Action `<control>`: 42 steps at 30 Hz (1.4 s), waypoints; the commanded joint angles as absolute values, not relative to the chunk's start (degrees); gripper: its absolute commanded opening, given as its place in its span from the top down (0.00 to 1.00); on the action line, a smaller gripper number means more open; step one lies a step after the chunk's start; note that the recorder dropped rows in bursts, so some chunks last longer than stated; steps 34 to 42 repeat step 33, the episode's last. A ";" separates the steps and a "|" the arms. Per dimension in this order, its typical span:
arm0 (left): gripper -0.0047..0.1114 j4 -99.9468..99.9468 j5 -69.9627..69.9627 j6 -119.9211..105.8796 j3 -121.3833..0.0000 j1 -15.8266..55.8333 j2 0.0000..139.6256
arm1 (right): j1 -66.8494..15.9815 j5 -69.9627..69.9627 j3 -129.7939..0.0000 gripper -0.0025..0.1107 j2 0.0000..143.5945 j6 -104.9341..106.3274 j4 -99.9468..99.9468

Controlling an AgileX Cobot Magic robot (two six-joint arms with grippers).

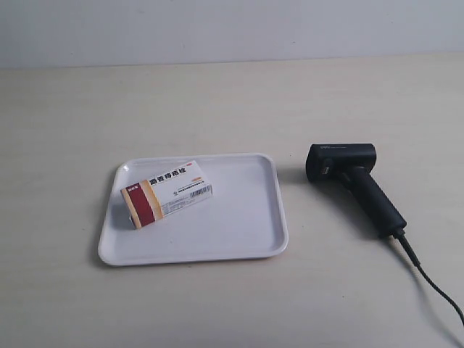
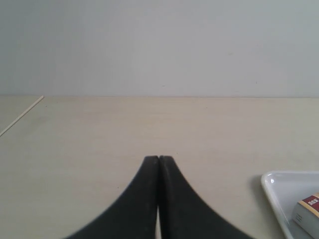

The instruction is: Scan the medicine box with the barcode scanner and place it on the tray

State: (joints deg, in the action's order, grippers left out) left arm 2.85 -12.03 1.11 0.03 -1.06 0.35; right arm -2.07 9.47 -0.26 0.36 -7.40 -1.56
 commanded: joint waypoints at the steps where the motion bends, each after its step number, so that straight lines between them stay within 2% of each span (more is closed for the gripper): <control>1: 0.95 2.33 -11.83 1.07 0.00 -1.15 0.00 | -1.68 9.39 0.00 0.98 0.00 -7.06 -1.32; 42: 0.95 2.33 -11.83 0.95 0.00 -1.15 0.00 | -1.68 10.70 0.00 0.98 0.00 -7.06 -1.46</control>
